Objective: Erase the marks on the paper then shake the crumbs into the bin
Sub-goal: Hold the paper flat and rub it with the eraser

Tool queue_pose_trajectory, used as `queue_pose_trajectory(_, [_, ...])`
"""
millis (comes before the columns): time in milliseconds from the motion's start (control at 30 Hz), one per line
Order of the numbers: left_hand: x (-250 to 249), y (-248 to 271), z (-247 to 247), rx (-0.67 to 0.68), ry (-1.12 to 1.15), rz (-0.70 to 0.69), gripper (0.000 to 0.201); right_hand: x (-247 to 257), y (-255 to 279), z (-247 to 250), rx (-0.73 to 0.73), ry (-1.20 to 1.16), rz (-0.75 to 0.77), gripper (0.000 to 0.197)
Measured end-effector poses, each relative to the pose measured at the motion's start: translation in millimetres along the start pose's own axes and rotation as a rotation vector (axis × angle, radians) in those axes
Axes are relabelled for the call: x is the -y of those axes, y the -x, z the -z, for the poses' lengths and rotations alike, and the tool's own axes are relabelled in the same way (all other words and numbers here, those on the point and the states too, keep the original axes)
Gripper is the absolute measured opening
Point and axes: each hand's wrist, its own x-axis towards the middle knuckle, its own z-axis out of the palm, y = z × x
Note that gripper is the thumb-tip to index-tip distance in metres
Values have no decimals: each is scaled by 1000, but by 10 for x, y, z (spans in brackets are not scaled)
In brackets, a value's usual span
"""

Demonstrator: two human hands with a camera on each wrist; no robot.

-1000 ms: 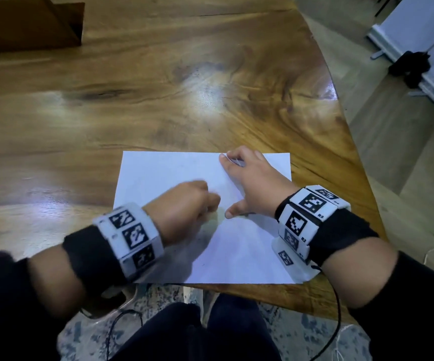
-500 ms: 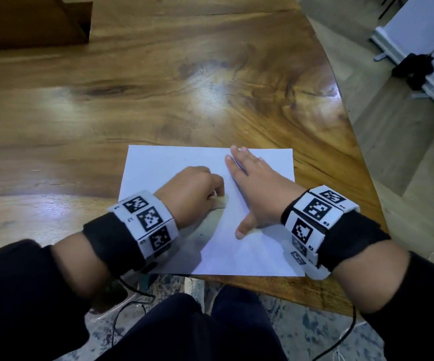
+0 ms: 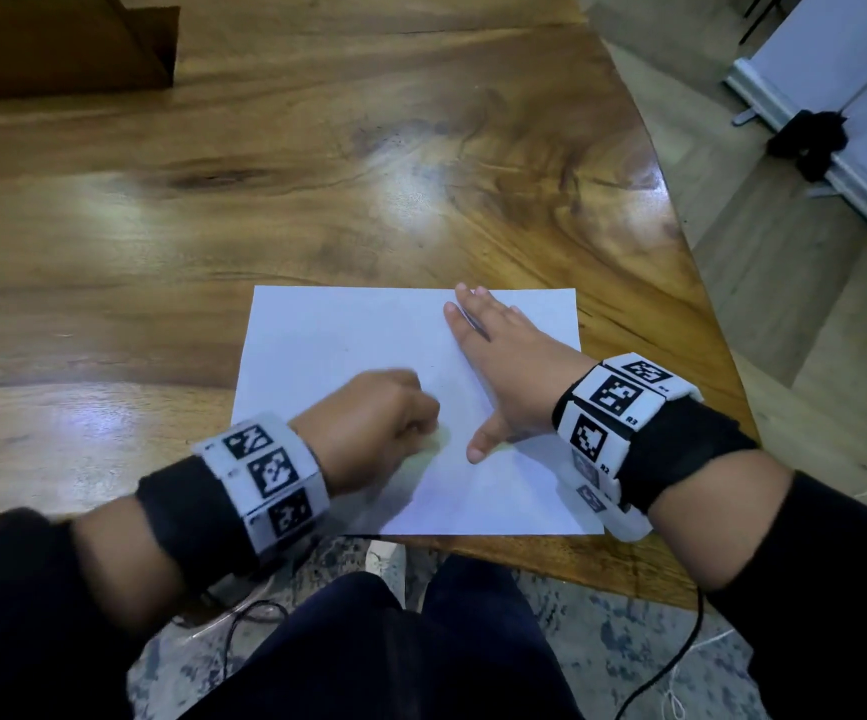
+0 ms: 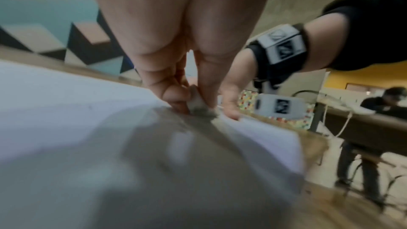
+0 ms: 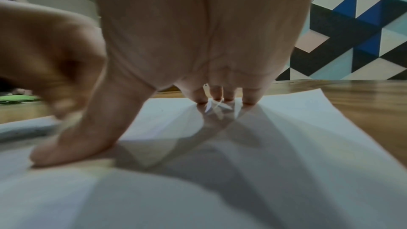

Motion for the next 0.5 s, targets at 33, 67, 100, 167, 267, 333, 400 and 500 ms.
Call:
queue_pose_trajectory(33, [-42, 128, -51, 69, 14, -20, 35, 0, 1, -3, -3, -4, 0, 141])
queue_pose_trajectory(67, [-86, 253, -77, 134, 29, -23, 40, -4, 0, -4, -6, -7, -1, 142])
queue_pose_trajectory(100, [-115, 342, -89, 190, 41, -25, 40, -3, -2, -10, -8, -7, -4, 142])
queue_pose_trajectory(167, [-100, 330, -57, 233, 30, -19, 26, -1, -2, -13, -10, -3, -6, 142])
queue_pose_trajectory(267, [-50, 6, 6, 59, -26, 5, 15, 3, -3, -11, -13, -5, -6, 141])
queue_pose_trajectory(333, [-32, -130, 4, -21, -25, 29, 12, 7, -1, -5, -8, -11, -4, 142])
queue_pose_trajectory(400, [-49, -43, -34, 11, -15, -9, 18, 3, 2, 1, -6, -11, -5, 141])
queue_pose_trajectory(500, [-115, 280, -105, 173, -2, -54, 31, 8, 14, 5, -11, -3, -7, 140])
